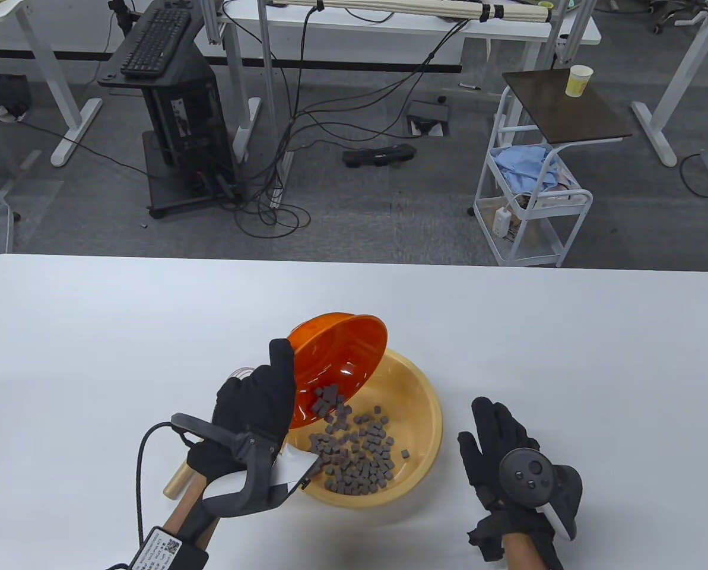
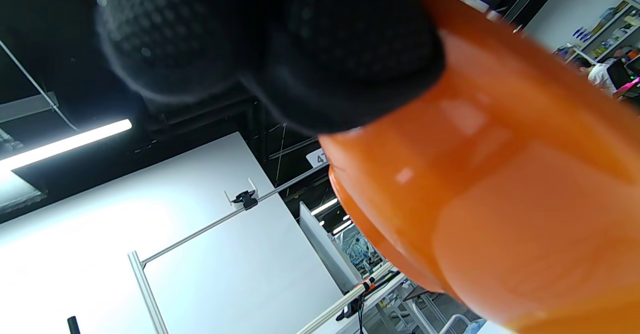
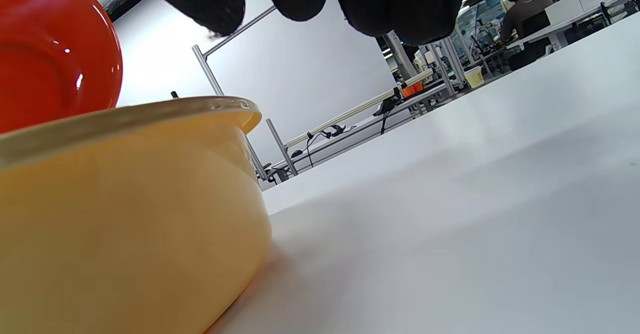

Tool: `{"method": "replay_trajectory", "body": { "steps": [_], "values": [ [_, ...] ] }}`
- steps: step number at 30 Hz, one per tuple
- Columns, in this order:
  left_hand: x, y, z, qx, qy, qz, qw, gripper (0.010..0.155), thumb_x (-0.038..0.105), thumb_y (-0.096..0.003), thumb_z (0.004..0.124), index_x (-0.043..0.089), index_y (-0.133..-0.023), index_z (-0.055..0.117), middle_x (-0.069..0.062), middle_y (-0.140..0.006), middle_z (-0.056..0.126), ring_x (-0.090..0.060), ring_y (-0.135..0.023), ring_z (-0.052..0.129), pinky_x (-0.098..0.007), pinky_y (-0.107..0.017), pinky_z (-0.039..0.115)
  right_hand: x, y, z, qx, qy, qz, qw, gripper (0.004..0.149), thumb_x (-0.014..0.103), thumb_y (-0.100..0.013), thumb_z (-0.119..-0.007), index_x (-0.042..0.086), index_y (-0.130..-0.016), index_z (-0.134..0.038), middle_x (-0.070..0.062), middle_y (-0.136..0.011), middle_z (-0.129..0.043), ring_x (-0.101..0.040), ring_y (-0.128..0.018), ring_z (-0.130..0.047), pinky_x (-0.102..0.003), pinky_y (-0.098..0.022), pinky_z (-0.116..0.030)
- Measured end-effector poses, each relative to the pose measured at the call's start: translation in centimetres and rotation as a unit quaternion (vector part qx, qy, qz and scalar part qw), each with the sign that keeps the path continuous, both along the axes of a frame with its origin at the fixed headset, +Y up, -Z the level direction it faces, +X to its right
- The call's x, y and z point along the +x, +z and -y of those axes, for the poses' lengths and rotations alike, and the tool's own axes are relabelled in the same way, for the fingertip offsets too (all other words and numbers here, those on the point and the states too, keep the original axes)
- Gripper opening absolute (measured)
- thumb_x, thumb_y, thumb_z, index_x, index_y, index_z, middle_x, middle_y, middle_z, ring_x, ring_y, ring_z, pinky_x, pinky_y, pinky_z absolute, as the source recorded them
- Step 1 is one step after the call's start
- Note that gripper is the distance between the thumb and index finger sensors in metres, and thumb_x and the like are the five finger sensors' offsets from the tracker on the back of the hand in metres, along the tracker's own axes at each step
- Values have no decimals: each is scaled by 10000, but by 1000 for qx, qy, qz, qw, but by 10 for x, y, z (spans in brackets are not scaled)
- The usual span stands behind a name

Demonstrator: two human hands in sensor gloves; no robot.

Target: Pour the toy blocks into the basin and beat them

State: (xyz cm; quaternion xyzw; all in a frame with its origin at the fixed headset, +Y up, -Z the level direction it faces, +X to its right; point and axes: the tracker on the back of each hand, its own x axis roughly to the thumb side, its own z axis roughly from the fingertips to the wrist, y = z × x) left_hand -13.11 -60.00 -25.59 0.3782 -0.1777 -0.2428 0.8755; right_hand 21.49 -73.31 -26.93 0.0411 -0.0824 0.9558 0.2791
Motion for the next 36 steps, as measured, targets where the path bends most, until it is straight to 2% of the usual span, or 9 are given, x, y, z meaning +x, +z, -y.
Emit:
{"method": "replay_trajectory", "body": {
  "steps": [7, 17, 22, 25, 29, 30, 32, 36],
  "values": [
    [-4, 2, 0, 10, 1, 4, 1000, 558, 266, -650, 611, -131, -1032, 519, -98, -561, 966, 9, -249, 1038, -269, -280, 968, 1, 0, 1, -1, 1, 1, 1000, 606, 382, -721, -607, 66, -1189, -385, -355, -1188, -394, -648, -1001, -490, -873, -650, -343],
    [-31, -13, 13, -25, 39, -46, 998, 551, 258, -646, 621, -142, -1017, 544, -93, -539, 975, 30, -229, 1040, -254, -261, 976, 1, -1, 2, -6, 3, 2, 1000, 607, 381, -721, -608, 65, -1189, -386, -352, -1188, -395, -647, -1002, -490, -872, -650, -345],
    [-56, -20, 22, -62, 130, -90, 985, 553, 253, -644, 628, -159, -1006, 556, -98, -527, 981, 36, -212, 1045, -245, -236, 983, 1, -1, 3, -10, 4, 3, 1000, 607, 381, -721, -608, 64, -1188, -387, -352, -1189, -394, -648, -1002, -489, -872, -650, -345],
    [-82, -28, 29, -106, 234, -117, 959, 557, 245, -641, 636, -174, -1000, 559, -111, -517, 986, 33, -209, 1051, -245, -228, 986, 2, 0, 3, -12, 2, 4, 1000, 606, 381, -721, -607, 66, -1189, -385, -353, -1189, -393, -648, -1002, -489, -872, -650, -344],
    [-127, -33, 45, -159, 384, -151, 897, 567, 235, -641, 640, -202, -992, 549, -128, -511, 986, 32, -209, 1061, -243, -220, 991, 3, -1, 3, -13, 0, 6, 1000, 608, 381, -721, -607, 64, -1189, -384, -355, -1188, -392, -648, -1001, -490, -872, -651, -344],
    [-141, -33, 51, -172, 425, -159, 874, 572, 232, -642, 641, -210, -991, 544, -136, -509, 984, 30, -210, 1063, -242, -220, 992, 3, -1, 4, -14, -1, 6, 1000, 607, 381, -721, -606, 65, -1189, -383, -355, -1188, -393, -651, -1000, -488, -872, -651, -344],
    [-163, -32, 61, -187, 479, -173, 840, 578, 230, -642, 642, -221, -989, 536, -148, -507, 982, 25, -214, 1069, -245, -220, 994, 3, -1, 4, -16, -1, 6, 1000, 608, 381, -721, -607, 65, -1189, -382, -356, -1187, -392, -650, -1000, -489, -872, -650, -344],
    [-200, -25, 83, -191, 547, -205, 789, 588, 221, -643, 638, -243, -983, 518, -168, -508, 977, 17, -233, 1075, -251, -224, 998, 3, -1, 5, -18, -2, 5, 1000, 610, 382, -721, -606, 64, -1189, -379, -356, -1188, -390, -652, -999, -488, -873, -650, -344]
  ]
}}
